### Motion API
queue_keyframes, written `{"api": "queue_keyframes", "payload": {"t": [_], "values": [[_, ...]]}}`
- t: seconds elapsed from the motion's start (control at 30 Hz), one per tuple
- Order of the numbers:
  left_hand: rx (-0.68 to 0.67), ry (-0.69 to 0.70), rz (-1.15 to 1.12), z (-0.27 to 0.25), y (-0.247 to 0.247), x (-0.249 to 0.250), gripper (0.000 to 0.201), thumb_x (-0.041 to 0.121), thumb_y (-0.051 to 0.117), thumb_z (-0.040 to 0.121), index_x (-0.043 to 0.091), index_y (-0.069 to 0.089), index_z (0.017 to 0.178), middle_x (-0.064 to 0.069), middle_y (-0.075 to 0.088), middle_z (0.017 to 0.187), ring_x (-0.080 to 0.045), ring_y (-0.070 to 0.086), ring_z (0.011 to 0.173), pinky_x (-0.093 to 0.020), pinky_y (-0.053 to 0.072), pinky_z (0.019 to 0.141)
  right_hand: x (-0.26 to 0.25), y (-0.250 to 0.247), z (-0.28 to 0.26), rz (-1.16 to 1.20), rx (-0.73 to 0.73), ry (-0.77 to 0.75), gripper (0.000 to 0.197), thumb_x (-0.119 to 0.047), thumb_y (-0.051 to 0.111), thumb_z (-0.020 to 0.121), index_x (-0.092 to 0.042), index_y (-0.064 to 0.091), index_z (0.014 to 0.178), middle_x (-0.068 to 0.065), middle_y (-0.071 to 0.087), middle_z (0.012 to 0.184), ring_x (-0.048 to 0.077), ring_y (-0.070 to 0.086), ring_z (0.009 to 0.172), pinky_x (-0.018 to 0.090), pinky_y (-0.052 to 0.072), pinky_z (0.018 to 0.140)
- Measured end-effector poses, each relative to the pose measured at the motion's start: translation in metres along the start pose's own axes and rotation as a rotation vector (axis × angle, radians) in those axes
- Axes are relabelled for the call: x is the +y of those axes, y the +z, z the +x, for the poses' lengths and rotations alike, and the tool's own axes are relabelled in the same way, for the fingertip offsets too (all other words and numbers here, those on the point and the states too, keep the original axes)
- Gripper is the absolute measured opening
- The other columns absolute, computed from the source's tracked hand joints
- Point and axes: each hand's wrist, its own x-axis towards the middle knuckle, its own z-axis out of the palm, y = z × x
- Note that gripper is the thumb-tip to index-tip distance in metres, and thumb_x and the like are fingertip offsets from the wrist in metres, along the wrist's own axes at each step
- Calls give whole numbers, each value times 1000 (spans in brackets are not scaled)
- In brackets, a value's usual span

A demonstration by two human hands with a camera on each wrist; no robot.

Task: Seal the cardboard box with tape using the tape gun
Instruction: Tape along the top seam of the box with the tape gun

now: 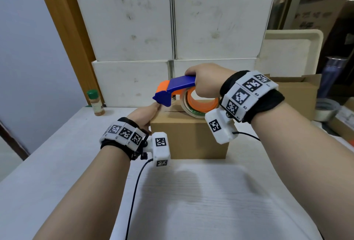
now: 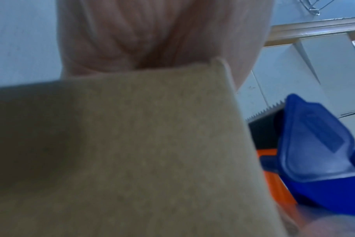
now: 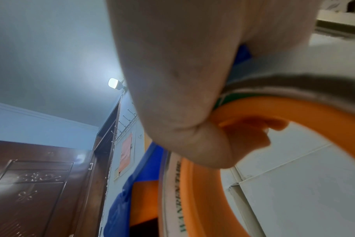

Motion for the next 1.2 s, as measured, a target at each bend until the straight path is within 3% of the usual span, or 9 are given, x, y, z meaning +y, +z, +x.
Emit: {"api": "queue_keyframes", "payload": {"t": [0.17, 0.27, 0.4, 0.5, 0.63, 0.8, 0.87, 1.0, 1.2], "values": [[9, 3, 6, -2, 3, 2, 39, 48, 59, 86, 9, 57, 86, -16, 64, 85, -30, 61, 80, -45, 51, 88, 2, -1, -1, -13, -15, 14, 46, -1, 50, 84, -20, 53, 126, 4, 60, 108, 20, 50, 90, 28, 37, 73], [26, -4, 41, -8, 4, 5, 41, 49, 56, 87, 8, 56, 87, -17, 65, 85, -30, 62, 76, -39, 52, 75, 2, -1, 0, -17, -18, 28, 47, -1, 50, 83, -20, 53, 126, 3, 58, 105, 20, 50, 89, 28, 38, 73], [25, -10, 124, -11, 2, 6, 66, 63, 59, 70, 4, 61, 101, -21, 70, 103, -37, 68, 96, -48, 54, 88, 2, -1, 0, -35, -20, 34, 45, -1, 49, 83, -20, 55, 123, 1, 56, 100, 20, 50, 88, 29, 37, 72], [76, -2, 172, -15, -1, 8, 63, 65, 51, 80, 5, 60, 96, -15, 69, 92, -30, 69, 81, -30, 59, 62, 10, -8, -6, -49, -8, 72, 43, -1, 46, 81, -21, 59, 117, 3, 62, 101, 22, 54, 86, 30, 40, 71], [83, -6, 70, -11, 0, 4, 71, 68, 57, 71, 4, 57, 100, -17, 68, 101, -36, 69, 95, -52, 54, 87, 17, -12, -12, -100, -11, 87, 42, -2, 47, 81, -20, 59, 116, 5, 64, 104, 24, 56, 89, 30, 41, 71], [61, -19, 75, 17, -5, -4, 98, 75, 59, 36, 5, 58, 104, -20, 69, 106, -37, 69, 97, -53, 52, 90, 19, -8, -14, -79, -14, 86, 42, -2, 48, 80, -19, 60, 115, 5, 64, 104, 23, 55, 88, 30, 40, 71], [62, -27, 103, 8, -5, 2, 92, 75, 57, 41, 6, 58, 103, -19, 68, 107, -36, 68, 97, -52, 53, 90, 19, -8, -14, -72, -15, 93, 42, -2, 47, 79, -19, 60, 116, 5, 64, 104, 23, 55, 88, 30, 40, 70], [97, -22, 153, -13, -8, 11, 58, 64, 50, 82, 7, 56, 91, -16, 66, 102, -34, 67, 97, -47, 52, 93, 13, -4, -11, -44, -6, 80, 42, -2, 47, 79, -20, 60, 115, 4, 63, 101, 23, 55, 87, 30, 41, 71], [166, 1, 340, -11, -34, 9, 59, 58, 40, 92, 4, 57, 108, -14, 64, 112, -27, 61, 103, -38, 50, 93, -7, 4, 4, -24, 3, 33, 39, -5, 51, 80, -19, 60, 115, 5, 64, 102, 23, 58, 90, 31, 46, 75]]}}
